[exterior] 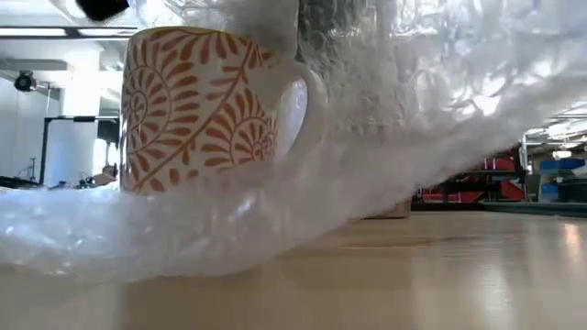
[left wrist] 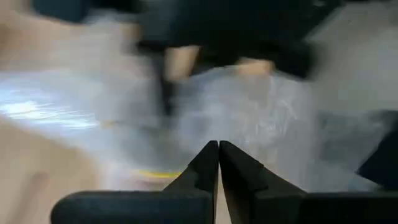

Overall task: Wrap mug
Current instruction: Wrap the yellow mug with a bubble wrap

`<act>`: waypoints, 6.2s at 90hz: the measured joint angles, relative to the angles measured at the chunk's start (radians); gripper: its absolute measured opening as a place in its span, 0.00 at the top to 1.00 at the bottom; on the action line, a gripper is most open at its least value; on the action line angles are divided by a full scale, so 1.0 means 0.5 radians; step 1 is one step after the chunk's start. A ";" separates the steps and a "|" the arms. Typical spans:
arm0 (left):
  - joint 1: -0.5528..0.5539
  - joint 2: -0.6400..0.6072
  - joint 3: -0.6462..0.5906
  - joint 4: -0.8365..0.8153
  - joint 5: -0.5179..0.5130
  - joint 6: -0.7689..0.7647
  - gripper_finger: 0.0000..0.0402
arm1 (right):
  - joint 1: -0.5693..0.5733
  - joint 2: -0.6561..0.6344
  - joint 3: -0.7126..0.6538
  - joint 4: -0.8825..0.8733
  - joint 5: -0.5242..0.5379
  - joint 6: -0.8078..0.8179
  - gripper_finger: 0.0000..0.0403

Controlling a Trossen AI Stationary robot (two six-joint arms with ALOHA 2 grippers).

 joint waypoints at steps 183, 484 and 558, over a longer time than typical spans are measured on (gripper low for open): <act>0.256 0.026 -0.352 0.387 -0.401 0.371 1.00 | -0.031 -0.021 -0.019 -0.003 -0.006 0.060 1.00; -0.493 0.091 -0.350 -0.730 0.046 -1.221 0.54 | 0.002 0.192 0.483 -0.641 0.056 -0.011 1.00; -0.496 -0.208 -0.608 -0.253 -0.492 -1.085 0.93 | 0.004 0.193 0.481 -0.562 0.055 -0.008 1.00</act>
